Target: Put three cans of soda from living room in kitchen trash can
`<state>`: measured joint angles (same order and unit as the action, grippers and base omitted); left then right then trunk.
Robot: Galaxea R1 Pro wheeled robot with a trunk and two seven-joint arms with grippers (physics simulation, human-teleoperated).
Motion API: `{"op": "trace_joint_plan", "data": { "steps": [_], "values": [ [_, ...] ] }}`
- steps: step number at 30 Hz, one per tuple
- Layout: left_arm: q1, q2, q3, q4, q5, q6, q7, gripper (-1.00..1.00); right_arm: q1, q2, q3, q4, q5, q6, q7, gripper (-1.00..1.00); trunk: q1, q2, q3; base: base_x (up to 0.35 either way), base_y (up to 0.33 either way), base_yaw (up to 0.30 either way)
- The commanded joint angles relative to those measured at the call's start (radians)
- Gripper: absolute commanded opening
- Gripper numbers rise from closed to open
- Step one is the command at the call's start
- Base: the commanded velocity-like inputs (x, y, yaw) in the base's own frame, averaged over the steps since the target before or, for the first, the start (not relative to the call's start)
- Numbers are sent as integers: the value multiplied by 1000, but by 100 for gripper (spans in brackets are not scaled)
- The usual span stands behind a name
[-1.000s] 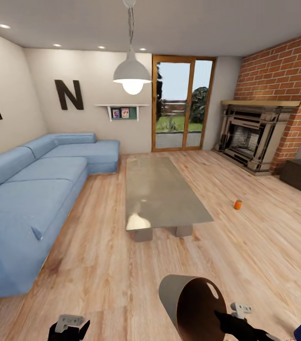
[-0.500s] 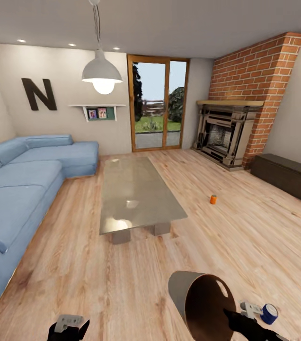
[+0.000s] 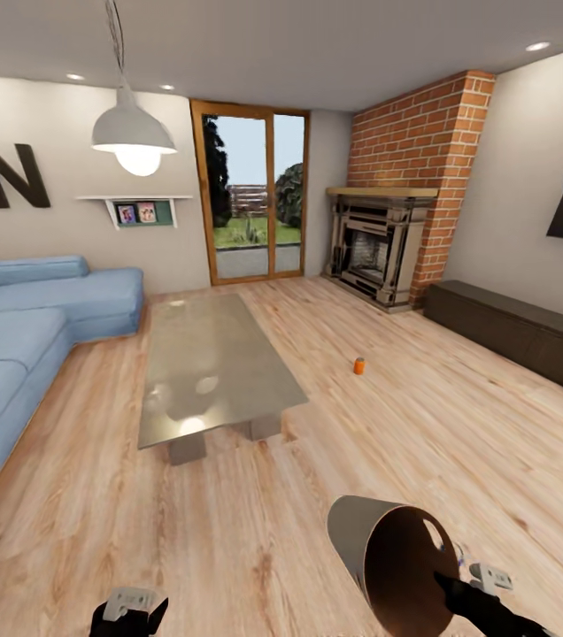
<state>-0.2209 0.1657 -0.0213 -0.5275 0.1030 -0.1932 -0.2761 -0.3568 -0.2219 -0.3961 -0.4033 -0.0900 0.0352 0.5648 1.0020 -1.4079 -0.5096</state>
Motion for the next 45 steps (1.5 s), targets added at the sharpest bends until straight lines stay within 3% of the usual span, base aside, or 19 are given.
{"op": "trace_joint_plan", "data": {
  "steps": [1,45],
  "values": [
    [0,0,0,0,0,0,0,100,-1,0,-4,-2,-11,2,9,-100,0,0,0,0,-280,-240],
    [0,0,-2,1,0,0,0,100,-1,-17,-6,-2,-9,-13,0,-100,0,0,-15,0,-282,-226]
  ]
}}
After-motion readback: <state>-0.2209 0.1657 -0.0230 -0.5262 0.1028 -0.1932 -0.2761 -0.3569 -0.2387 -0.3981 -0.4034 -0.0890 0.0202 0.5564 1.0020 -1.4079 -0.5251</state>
